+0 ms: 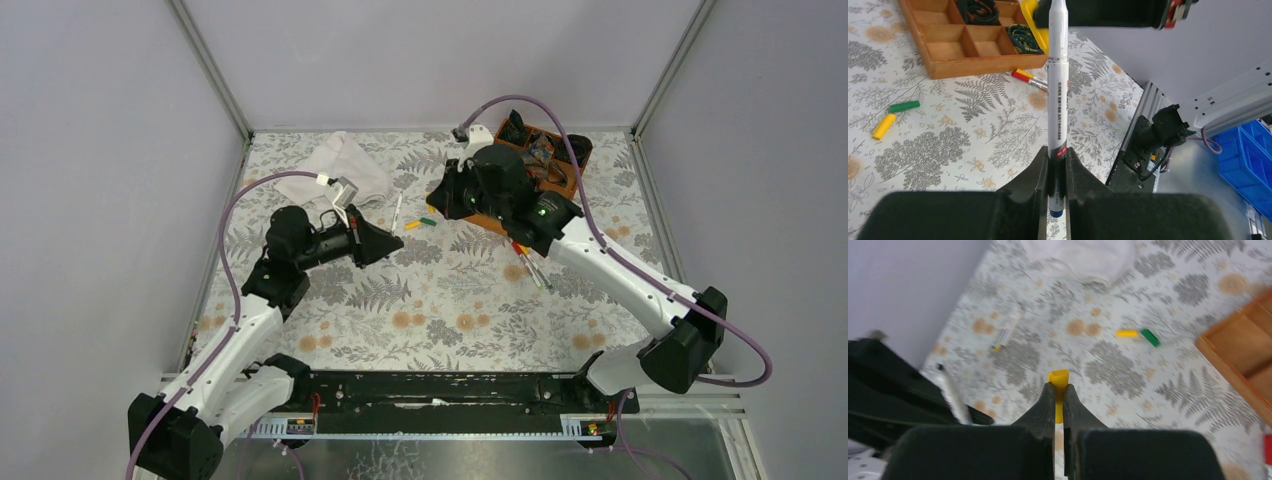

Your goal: Insert the pens into the pen caps

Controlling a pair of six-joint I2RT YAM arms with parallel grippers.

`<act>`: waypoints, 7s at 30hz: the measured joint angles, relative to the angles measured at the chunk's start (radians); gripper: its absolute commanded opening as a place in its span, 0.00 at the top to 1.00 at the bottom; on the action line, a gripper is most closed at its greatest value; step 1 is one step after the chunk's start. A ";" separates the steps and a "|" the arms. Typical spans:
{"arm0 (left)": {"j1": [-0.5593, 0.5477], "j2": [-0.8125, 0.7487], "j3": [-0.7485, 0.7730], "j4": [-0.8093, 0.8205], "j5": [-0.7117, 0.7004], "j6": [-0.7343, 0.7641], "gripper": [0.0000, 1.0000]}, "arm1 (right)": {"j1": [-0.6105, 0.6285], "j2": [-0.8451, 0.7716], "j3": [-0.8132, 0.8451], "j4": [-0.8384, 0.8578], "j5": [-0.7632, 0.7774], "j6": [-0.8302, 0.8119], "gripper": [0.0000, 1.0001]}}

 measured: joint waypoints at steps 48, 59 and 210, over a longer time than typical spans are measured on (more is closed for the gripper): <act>-0.007 -0.024 0.000 0.043 0.061 -0.007 1.00 | -0.001 -0.071 -0.154 0.570 -0.217 0.261 1.00; -0.007 -0.037 -0.005 0.041 0.049 -0.007 1.00 | -0.001 -0.073 -0.197 0.612 -0.251 0.265 1.00; 0.005 -0.042 0.005 -0.056 -0.251 -0.002 0.12 | 0.051 -0.062 -0.318 0.405 -0.216 0.053 1.00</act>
